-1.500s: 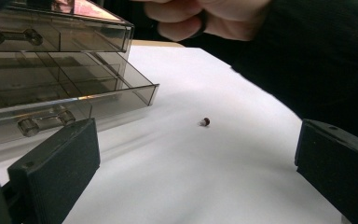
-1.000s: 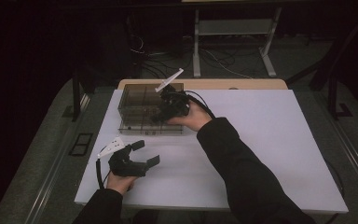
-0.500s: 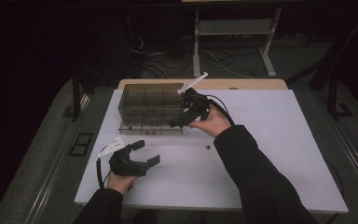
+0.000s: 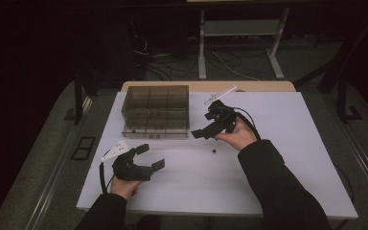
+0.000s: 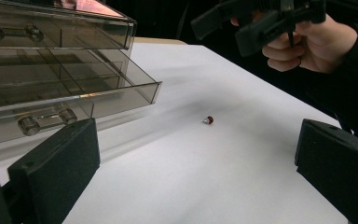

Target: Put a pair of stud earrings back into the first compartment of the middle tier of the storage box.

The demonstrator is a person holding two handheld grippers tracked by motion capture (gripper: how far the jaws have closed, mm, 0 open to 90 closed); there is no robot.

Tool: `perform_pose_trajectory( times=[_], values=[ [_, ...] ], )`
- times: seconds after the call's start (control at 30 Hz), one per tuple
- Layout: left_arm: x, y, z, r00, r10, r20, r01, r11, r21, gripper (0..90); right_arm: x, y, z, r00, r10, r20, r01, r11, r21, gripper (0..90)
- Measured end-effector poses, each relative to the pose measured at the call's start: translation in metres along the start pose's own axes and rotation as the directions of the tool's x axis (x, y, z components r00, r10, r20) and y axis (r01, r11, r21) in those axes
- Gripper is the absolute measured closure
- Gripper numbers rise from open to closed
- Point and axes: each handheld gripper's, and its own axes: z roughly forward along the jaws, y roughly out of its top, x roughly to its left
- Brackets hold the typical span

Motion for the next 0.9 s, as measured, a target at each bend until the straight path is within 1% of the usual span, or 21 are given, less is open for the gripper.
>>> perform_pose_trajectory(
  times=[0.13,0.27,0.33,0.53,0.63,0.8,0.87,0.9],
  values=[
    [0.0,0.0,0.0,1.0,0.0,-0.001,0.0,1.0,0.0,0.0,-0.003,-0.012,-0.004,1.0,0.006,0.005,-0.006,1.0,0.004,0.3],
    [0.0,0.0,0.0,1.0,0.0,-0.002,0.0,1.0,-0.001,0.0,-0.005,-0.022,-0.007,0.9997,0.023,0.01,-0.024,1.0,0.008,0.3],
    [-0.001,0.0,0.0,1.0,0.001,-0.002,-0.001,1.0,0.0,0.0,-0.006,-0.027,-0.007,0.9996,0.023,0.013,-0.024,1.0,0.013,0.3],
    [0.0,0.0,0.0,1.0,0.001,-0.002,-0.001,1.0,0.002,0.0,-0.007,-0.044,-0.005,0.9993,0.032,0.021,-0.033,0.999,0.039,0.3],
    [-0.001,0.0,0.001,1.0,0.002,-0.002,-0.002,1.0,0.002,0.0,-0.008,-0.051,-0.003,0.9992,0.038,0.016,-0.038,0.998,0.042,0.3],
    [-0.001,0.0,0.0,1.0,0.003,-0.003,-0.003,1.0,0.002,0.0,-0.009,-0.06,0.001,0.9993,0.034,0.011,-0.035,0.998,0.053,0.4],
    [-0.001,0.0,0.0,1.0,0.003,-0.002,-0.003,1.0,0.003,0.0,-0.01,-0.064,0.002,0.9993,0.035,0.01,-0.036,0.998,0.061,5.7],
    [-0.001,0.0,0.001,1.0,0.003,-0.002,-0.003,1.0,0.003,0.0,-0.011,-0.065,0.003,0.9993,0.036,0.007,-0.037,0.997,0.064,5.7]
  ],
)
